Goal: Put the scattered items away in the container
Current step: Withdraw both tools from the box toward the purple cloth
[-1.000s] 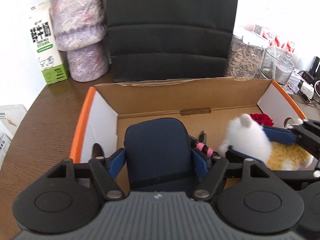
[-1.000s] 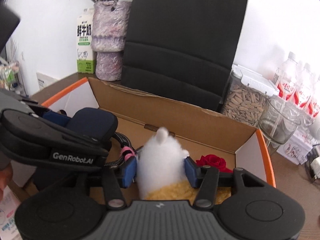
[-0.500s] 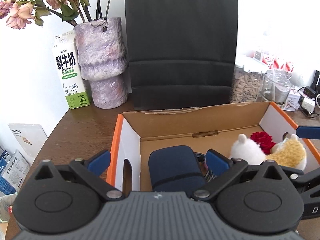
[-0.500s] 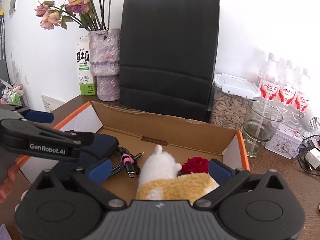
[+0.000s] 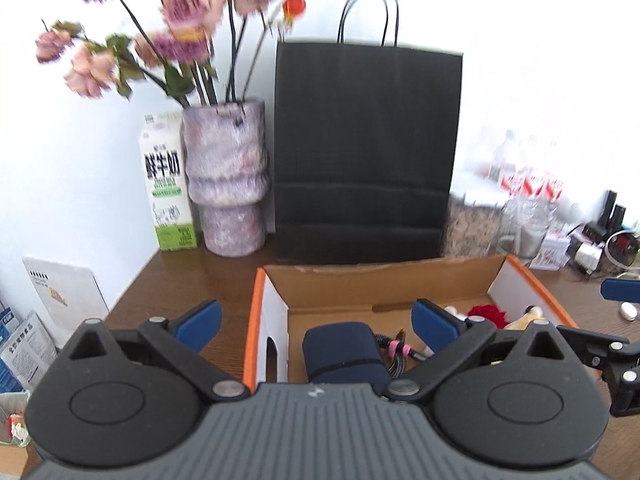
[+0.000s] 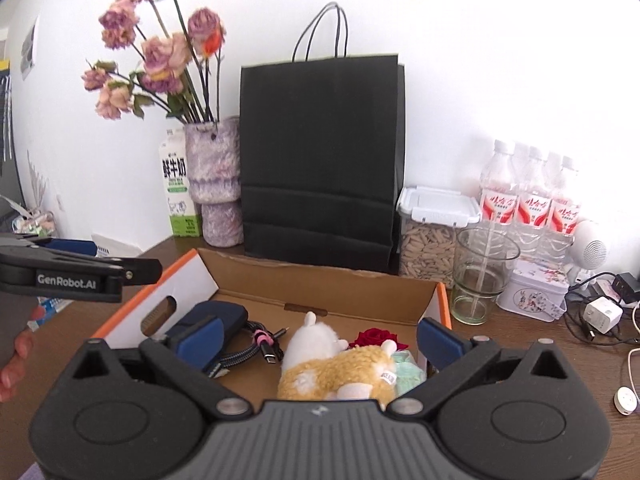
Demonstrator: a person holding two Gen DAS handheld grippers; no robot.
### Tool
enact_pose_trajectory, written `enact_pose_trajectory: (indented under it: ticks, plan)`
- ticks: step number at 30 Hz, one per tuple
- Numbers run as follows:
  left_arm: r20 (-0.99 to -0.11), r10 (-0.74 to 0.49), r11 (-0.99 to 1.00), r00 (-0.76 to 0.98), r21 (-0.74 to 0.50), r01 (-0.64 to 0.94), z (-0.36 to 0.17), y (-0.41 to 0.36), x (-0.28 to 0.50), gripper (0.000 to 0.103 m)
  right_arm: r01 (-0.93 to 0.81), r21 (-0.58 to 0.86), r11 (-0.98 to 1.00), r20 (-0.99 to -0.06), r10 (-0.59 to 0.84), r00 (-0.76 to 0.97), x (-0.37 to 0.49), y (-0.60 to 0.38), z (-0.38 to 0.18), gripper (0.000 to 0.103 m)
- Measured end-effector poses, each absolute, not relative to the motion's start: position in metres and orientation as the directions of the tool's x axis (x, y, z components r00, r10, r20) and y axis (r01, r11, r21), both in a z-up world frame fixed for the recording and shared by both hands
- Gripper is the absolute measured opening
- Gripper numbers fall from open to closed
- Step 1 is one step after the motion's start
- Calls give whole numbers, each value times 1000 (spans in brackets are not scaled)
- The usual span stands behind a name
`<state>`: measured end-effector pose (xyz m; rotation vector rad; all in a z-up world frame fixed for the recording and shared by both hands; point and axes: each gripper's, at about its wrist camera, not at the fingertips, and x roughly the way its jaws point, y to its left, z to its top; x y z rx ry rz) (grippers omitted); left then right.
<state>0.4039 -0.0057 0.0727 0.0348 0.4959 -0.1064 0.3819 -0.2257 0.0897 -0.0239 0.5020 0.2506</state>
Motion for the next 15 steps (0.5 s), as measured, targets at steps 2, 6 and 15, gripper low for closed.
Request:
enact_pose_trajectory:
  ticks: [2,6,15]
  plan:
    - [-452,-99,993,886,6,114,80,-2,390,103,-240,37,970,-462,230,857,368,-229,95,103]
    - [-414,-94,994,906,15,110,91,4,358,103,-240,28,970,-428,229,875,335,-233,105,103]
    - [-379,-57,998,924,-1,61,84,28,288,103,-228,11,974,-390,214,895,259,-240,107,103]
